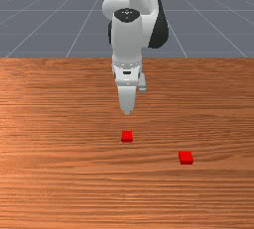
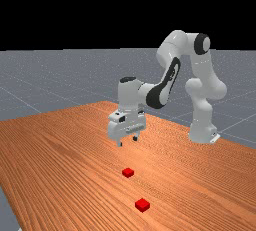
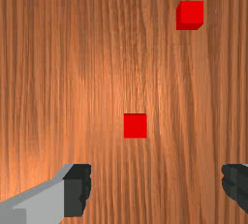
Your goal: Stack all the cube
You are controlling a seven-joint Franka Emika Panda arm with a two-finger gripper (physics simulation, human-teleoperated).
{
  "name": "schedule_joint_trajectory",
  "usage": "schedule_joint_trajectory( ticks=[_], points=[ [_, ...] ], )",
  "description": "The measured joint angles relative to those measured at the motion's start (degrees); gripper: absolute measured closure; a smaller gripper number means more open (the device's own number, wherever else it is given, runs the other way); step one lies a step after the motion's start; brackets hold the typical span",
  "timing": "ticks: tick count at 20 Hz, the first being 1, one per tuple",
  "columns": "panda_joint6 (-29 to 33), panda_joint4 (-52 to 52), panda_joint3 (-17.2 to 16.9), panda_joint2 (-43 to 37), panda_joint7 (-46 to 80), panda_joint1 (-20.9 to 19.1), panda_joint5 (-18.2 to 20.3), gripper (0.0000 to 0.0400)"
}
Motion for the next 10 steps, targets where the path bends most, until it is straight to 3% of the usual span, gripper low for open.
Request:
schedule_joint_trajectory(
  ticks=[1, 3, 5, 6, 7, 8, 10],
  points=[
    [0.0, 0.0, 0.0, 0.0, 0.0, 0.0, 0.0, 0.0151],
    [-0.3, -0.3, -0.3, -0.3, 1.7, 0.1, 0.4, 0.0056],
    [-0.4, -0.4, -0.5, -0.4, 2.3, 0.0, 0.5, 0.0021],
    [-0.7, -6.6, -2.7, -4.8, 9.5, 0.3, 0.7, 0.0168],
    [-1.9, -10.0, -5.1, -7.8, 17.1, -0.3, 1.2, 0.0258],
    [-3.4, -11.5, -7.2, -9.3, 25.7, -1.0, 2.0, 0.0313],
    [-6.7, -11.9, -9.9, -10.1, 44.4, -1.1, 4.8, 0.0367]
  ],
)
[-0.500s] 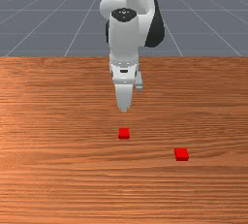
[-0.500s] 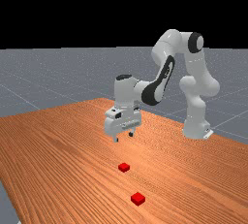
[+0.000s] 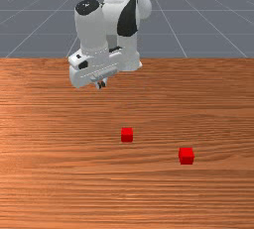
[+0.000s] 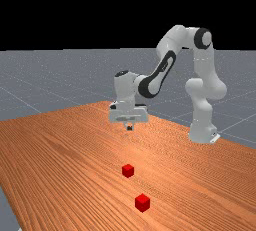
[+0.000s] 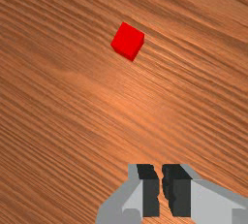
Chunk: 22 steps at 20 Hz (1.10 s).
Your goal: Stack all the cube
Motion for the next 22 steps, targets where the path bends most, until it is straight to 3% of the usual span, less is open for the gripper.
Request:
schedule_joint_trajectory(
  ticks=[3, 8, 9, 10, 12, 14, 17, 22],
  points=[
    [-3.1, 0.7, -1.9, 0.2, 20.8, 0.5, 5.1, 0.0393],
    [-3.8, 0.9, -2.2, 0.0, 26.6, 0.6, 7.1, 0.0399],
    [-3.8, 1.0, -2.1, 0.0, 26.9, 0.7, 7.2, 0.0243],
    [-3.8, 1.2, -2.0, 0.0, 27.0, 0.8, 7.2, 0.0147],
    [-1.7, 1.4, -1.5, 0.3, 27.6, 1.3, 7.6, 0.0054],
    [5.3, 1.4, -0.3, 1.1, 29.6, 2.5, 9.9, 0.0020],
    [17.8, 2.4, 1.9, 8.9, 32.5, 4.9, 12.6, 0.0004],
    [21.5, 6.6, 3.3, 18.6, 34.5, 6.3, 13.7, 0.0000]
  ],
)
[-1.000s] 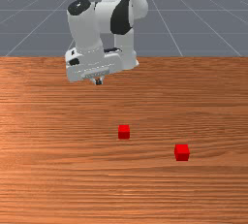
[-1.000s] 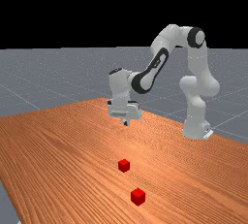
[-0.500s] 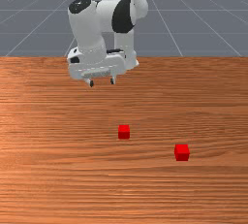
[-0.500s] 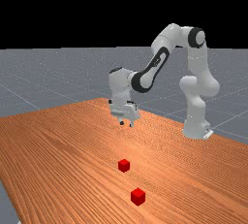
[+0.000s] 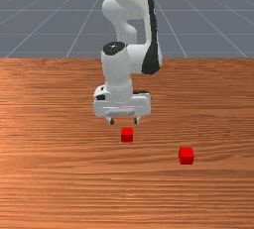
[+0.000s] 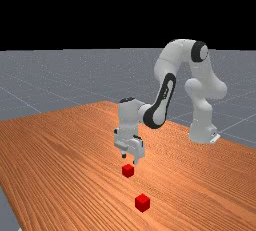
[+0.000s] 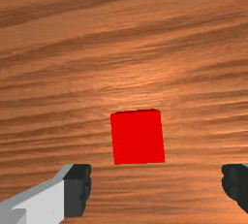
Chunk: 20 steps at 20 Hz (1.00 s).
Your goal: Stack all the cube
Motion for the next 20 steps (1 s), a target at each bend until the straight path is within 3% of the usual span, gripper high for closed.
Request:
schedule_joint_trajectory(
  ticks=[5, 8, 9, 10, 16, 20],
  points=[
    [0.2, 4.3, -0.1, 6.0, 0.5, 0.9, -1.1, 0.0000],
    [-0.3, 5.0, -2.4, 8.0, 0.9, 3.2, -5.1, 0.0000],
    [-0.1, 5.1, -3.3, 8.5, 2.0, 4.3, -6.0, 0.0155],
    [0.0, 5.3, -3.9, 8.8, 3.0, 5.1, -6.4, 0.0208],
    [-0.2, 4.4, -5.8, 4.7, 4.8, 7.3, -8.1, 0.0208],
    [-3.2, 7.2, -5.4, -0.6, 9.7, 12.9, -9.8, 0.0208]
  ],
)
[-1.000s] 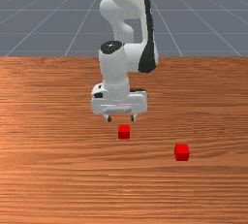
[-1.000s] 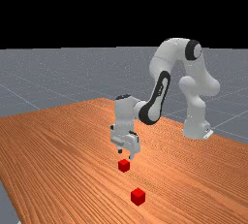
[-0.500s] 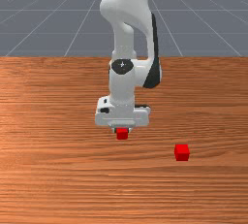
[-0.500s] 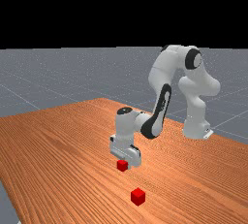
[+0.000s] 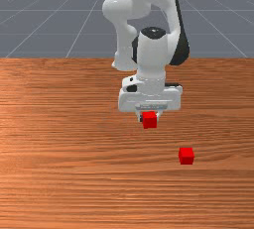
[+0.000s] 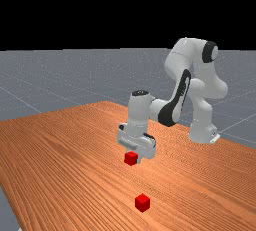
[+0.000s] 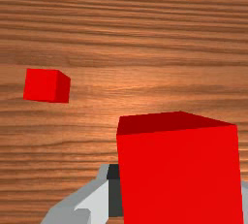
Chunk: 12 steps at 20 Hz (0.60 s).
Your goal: Stack all the cube
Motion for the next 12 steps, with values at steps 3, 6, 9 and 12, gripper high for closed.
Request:
schedule_joint_trajectory(
  ticks=[3, 6, 9, 12],
  points=[
    [-6.9, 6.4, 1.5, -2.0, 2.0, 2.9, -0.7, 0.0208],
    [-8.9, 10.6, 3.8, 1.1, 2.7, 4.4, 0.7, 0.0208],
    [-9.0, 12.9, 4.8, 5.5, 2.8, 4.3, 1.6, 0.0208],
    [-9.6, 15.5, 5.2, 8.8, 2.8, 4.1, 1.9, 0.0208]
  ],
)
